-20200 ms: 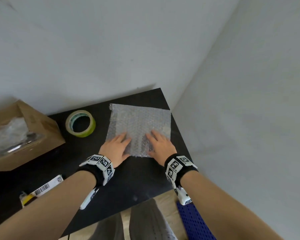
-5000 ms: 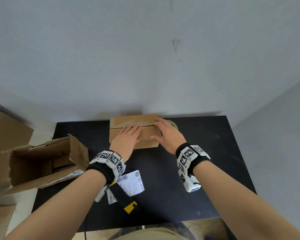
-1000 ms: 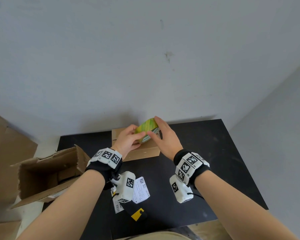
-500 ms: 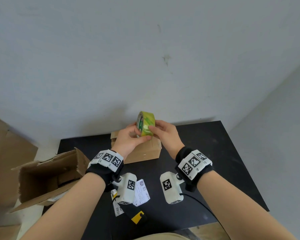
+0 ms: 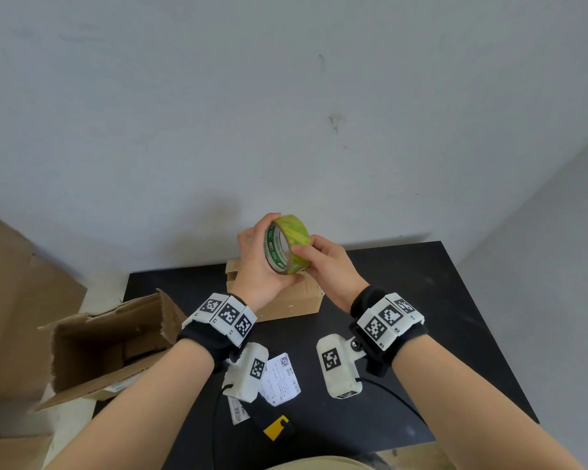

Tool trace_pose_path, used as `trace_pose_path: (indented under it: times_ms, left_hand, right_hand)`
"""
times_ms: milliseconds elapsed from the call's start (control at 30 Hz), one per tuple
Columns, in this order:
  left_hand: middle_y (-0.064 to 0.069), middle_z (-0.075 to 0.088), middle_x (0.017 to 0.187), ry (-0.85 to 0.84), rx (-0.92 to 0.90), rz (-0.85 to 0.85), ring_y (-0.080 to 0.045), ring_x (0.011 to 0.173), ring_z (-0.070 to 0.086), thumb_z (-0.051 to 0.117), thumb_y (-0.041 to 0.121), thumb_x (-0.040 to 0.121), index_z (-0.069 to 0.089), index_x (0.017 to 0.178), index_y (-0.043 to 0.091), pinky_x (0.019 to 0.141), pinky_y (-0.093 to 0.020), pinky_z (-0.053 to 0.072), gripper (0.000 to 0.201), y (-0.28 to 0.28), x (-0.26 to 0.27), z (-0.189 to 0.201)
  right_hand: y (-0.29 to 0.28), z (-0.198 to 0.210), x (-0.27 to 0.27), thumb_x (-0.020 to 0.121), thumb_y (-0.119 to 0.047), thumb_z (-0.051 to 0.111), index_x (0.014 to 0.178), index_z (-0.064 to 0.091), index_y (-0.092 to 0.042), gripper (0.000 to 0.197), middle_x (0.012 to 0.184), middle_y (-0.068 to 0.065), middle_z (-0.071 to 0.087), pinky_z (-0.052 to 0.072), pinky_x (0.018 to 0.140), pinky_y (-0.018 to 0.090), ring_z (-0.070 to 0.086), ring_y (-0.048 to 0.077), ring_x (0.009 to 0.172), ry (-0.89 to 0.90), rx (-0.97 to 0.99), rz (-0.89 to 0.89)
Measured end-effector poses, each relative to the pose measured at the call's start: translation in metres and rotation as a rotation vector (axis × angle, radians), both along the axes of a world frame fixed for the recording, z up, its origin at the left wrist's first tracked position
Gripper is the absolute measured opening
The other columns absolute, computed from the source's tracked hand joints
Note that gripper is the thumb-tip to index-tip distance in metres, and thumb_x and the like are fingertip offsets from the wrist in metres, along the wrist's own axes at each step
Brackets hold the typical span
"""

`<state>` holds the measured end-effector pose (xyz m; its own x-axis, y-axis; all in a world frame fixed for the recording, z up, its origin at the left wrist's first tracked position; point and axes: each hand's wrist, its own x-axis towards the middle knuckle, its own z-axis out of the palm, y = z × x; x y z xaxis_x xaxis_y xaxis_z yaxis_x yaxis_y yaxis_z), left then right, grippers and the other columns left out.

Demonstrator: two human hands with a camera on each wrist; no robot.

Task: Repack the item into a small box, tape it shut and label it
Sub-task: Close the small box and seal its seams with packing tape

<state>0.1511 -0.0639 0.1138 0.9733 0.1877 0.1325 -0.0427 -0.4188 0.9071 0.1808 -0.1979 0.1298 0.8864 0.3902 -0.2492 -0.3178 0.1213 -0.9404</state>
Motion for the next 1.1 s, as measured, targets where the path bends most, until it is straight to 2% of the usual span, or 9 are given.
trace_pose_path:
  times_ms: [133,200,300,400,533,667,833,967,1100]
  left_hand:
    - [-0.003,0.027,0.122,-0.032,0.003,0.019,-0.016,0.117,0.043,0.088,0.001,0.052,0.03,0.122,0.043,0.091,-0.006,0.038,0.1,0.0,-0.001,-0.002]
    - [-0.005,0.027,0.123,-0.04,0.001,0.024,-0.017,0.117,0.044,0.087,0.001,0.052,0.031,0.124,0.041,0.094,-0.013,0.041,0.099,0.0,-0.003,-0.001]
    - [-0.005,0.028,0.123,-0.046,-0.008,0.023,-0.02,0.118,0.045,0.087,0.003,0.052,0.031,0.125,0.041,0.099,-0.028,0.046,0.1,0.0,-0.004,0.0]
    - [-0.004,0.028,0.123,-0.051,-0.002,0.024,-0.019,0.119,0.045,0.087,0.003,0.053,0.03,0.123,0.042,0.1,-0.029,0.045,0.099,-0.001,-0.005,-0.001]
    - [-0.003,0.035,0.128,-0.043,-0.034,0.007,-0.02,0.118,0.05,0.088,0.016,0.049,0.033,0.127,0.04,0.096,-0.042,0.049,0.098,0.002,-0.006,-0.007]
    - [-0.003,0.04,0.129,-0.028,-0.064,-0.004,-0.021,0.115,0.053,0.086,0.026,0.047,0.032,0.128,0.041,0.092,-0.045,0.051,0.098,0.001,-0.008,-0.007]
    - [-0.003,0.042,0.129,-0.017,-0.068,-0.008,-0.025,0.112,0.056,0.089,0.021,0.049,0.032,0.127,0.043,0.091,-0.044,0.052,0.099,-0.001,-0.009,-0.009]
    - [-0.001,0.043,0.13,-0.016,-0.087,-0.011,-0.028,0.112,0.056,0.088,0.023,0.047,0.033,0.127,0.045,0.09,-0.046,0.052,0.099,-0.001,-0.011,-0.01]
    - [0.004,0.042,0.129,-0.009,-0.135,-0.054,-0.028,0.111,0.057,0.088,0.02,0.049,0.033,0.126,0.044,0.089,-0.047,0.053,0.097,0.001,-0.014,-0.008]
  right_hand:
    - [0.0,0.003,-0.001,0.087,0.002,0.052,0.091,0.058,-0.003,0.008,0.097,0.017,0.06,0.045,0.088,0.039,0.057,0.026,0.092,0.002,0.066,0.052]
    - [-0.001,0.004,-0.003,0.082,-0.001,0.054,0.093,0.058,-0.003,0.011,0.096,0.014,0.061,0.046,0.085,0.034,0.058,0.024,0.091,0.01,0.101,0.077]
    - [-0.001,0.003,-0.004,0.073,-0.01,0.057,0.103,0.057,0.002,0.032,0.101,0.015,0.061,0.046,0.086,0.032,0.059,0.022,0.093,0.03,0.127,0.089]
    - [-0.002,0.003,-0.005,0.074,-0.011,0.058,0.112,0.055,0.007,0.042,0.105,0.017,0.061,0.047,0.088,0.032,0.059,0.023,0.096,0.034,0.139,0.11]
    - [-0.005,0.004,-0.007,0.074,-0.01,0.059,0.099,0.06,-0.002,0.027,0.1,0.013,0.063,0.045,0.094,0.037,0.06,0.023,0.096,0.004,0.134,0.126]
    - [-0.008,0.003,-0.01,0.081,-0.008,0.062,0.1,0.062,-0.004,0.019,0.099,0.012,0.065,0.044,0.1,0.042,0.061,0.025,0.098,-0.039,0.104,0.11]
    - [-0.008,0.004,-0.012,0.088,-0.004,0.059,0.095,0.064,-0.006,0.008,0.091,0.008,0.068,0.046,0.096,0.042,0.063,0.022,0.091,-0.067,0.051,0.068]
    - [-0.007,0.006,-0.013,0.089,-0.004,0.059,0.095,0.064,-0.006,0.009,0.091,0.008,0.068,0.048,0.093,0.038,0.064,0.021,0.089,-0.069,0.028,0.078]
    - [-0.009,0.006,-0.014,0.087,-0.001,0.06,0.102,0.063,-0.004,0.015,0.097,0.012,0.067,0.047,0.095,0.04,0.064,0.024,0.094,-0.088,0.003,0.117]
